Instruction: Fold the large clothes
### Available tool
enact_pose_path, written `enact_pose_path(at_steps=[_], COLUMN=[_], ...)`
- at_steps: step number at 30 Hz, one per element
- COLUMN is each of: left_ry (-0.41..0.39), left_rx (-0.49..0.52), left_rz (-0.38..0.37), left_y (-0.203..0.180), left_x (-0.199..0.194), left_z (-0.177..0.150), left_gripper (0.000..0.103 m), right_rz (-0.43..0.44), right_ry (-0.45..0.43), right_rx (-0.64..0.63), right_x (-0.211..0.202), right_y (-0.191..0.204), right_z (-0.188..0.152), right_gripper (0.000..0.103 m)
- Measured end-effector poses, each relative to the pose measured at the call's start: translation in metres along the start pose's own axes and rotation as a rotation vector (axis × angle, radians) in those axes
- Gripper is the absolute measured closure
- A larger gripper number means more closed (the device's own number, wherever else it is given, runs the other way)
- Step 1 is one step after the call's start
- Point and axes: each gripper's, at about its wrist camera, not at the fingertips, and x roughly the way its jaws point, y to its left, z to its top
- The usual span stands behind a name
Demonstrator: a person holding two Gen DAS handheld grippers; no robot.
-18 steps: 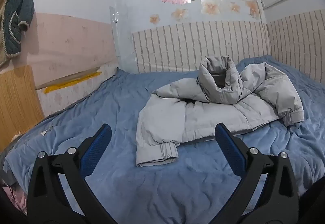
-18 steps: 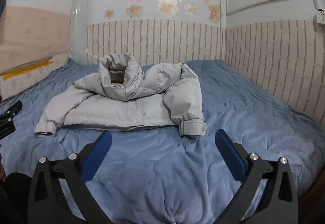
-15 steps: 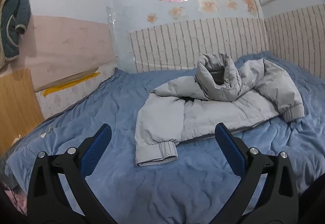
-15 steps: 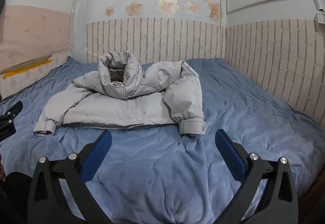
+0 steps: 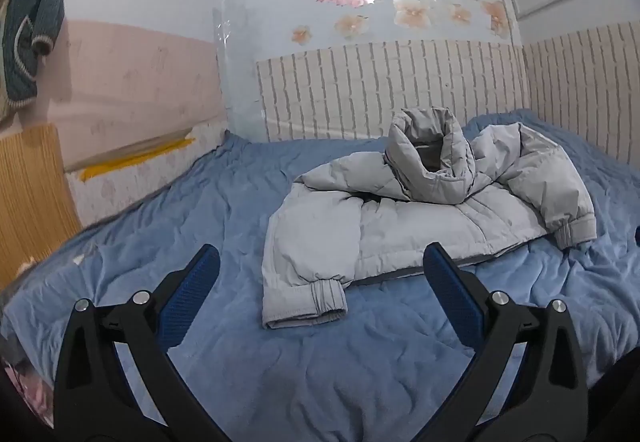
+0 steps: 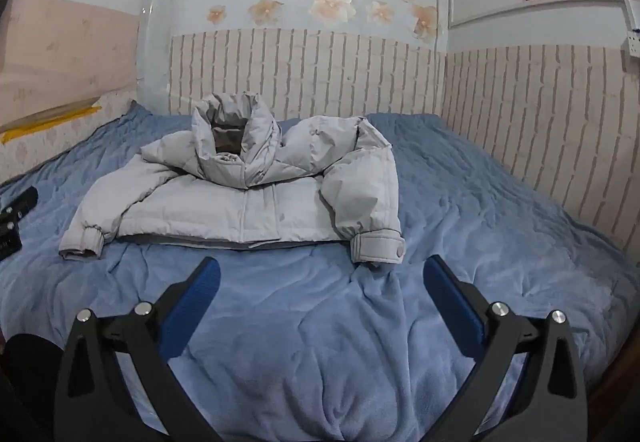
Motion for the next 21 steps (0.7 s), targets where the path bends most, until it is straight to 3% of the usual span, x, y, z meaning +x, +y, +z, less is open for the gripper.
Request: enact_pose_path(at_steps=[6, 14, 21], left_ry=[0.006, -0.026, -0.015], left_rx=[-0.018, 0.043, 0.008], left_rz=[-0.003, 0.017, 0.008], left_y=[0.006, -0.009, -0.003], left_x=[0.003, -0.006, -0.004], left_z=[0.000, -0.003, -0.001], left_gripper=[0.003, 0.003, 0.003], right_rz=[-0.005, -0.003, -0.001], right_ry=[0.003, 0.010, 0.010], right_rx=[-0.003, 0.013, 0.019], right_x=[0.001, 0.003, 0.002], right_y=[0.000, -0.001, -0.001], right_z=[-0.001, -0.001, -0.001], right_gripper=[0.002, 0.002, 0.002])
